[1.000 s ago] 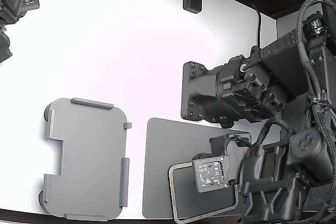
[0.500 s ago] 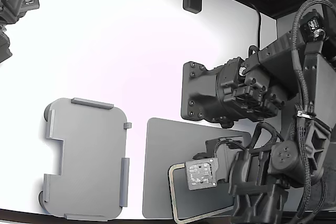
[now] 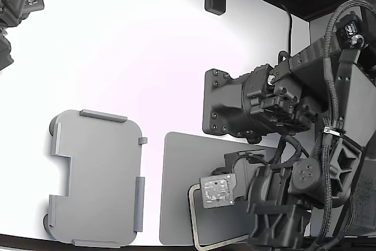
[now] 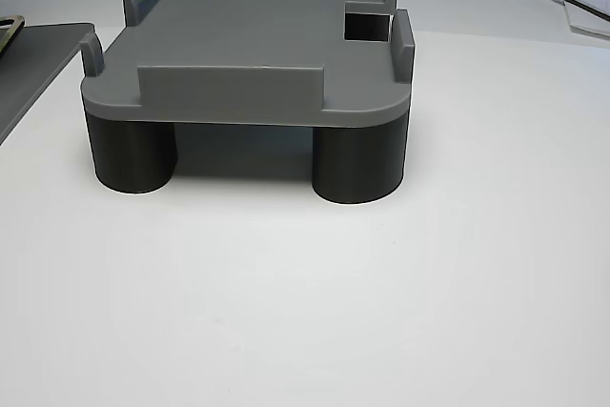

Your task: Move top rectangular frame to the holder.

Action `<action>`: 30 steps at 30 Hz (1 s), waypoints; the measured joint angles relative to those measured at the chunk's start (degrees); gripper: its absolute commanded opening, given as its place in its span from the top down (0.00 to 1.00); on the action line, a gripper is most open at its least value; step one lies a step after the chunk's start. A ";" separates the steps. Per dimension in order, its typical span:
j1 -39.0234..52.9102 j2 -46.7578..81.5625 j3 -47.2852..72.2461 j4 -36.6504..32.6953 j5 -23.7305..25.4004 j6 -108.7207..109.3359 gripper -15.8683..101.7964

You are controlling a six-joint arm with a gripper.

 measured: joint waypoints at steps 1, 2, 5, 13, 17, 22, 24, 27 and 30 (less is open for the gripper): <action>0.00 0.00 0.18 -0.09 0.09 0.00 0.19; 0.00 0.00 0.44 -0.18 0.18 0.00 0.23; 0.00 0.00 1.14 -0.44 0.18 0.00 0.31; 0.00 0.44 2.64 -1.67 0.09 0.00 0.38; 0.00 0.53 2.81 -1.76 0.35 -0.09 0.75; 0.00 0.00 1.76 -0.26 0.88 -0.26 0.96; 0.00 -0.35 0.35 1.23 0.79 -0.26 0.96; 0.00 -0.62 -3.16 4.31 1.93 0.97 0.96; -0.70 -2.02 -8.88 9.05 4.13 3.78 0.96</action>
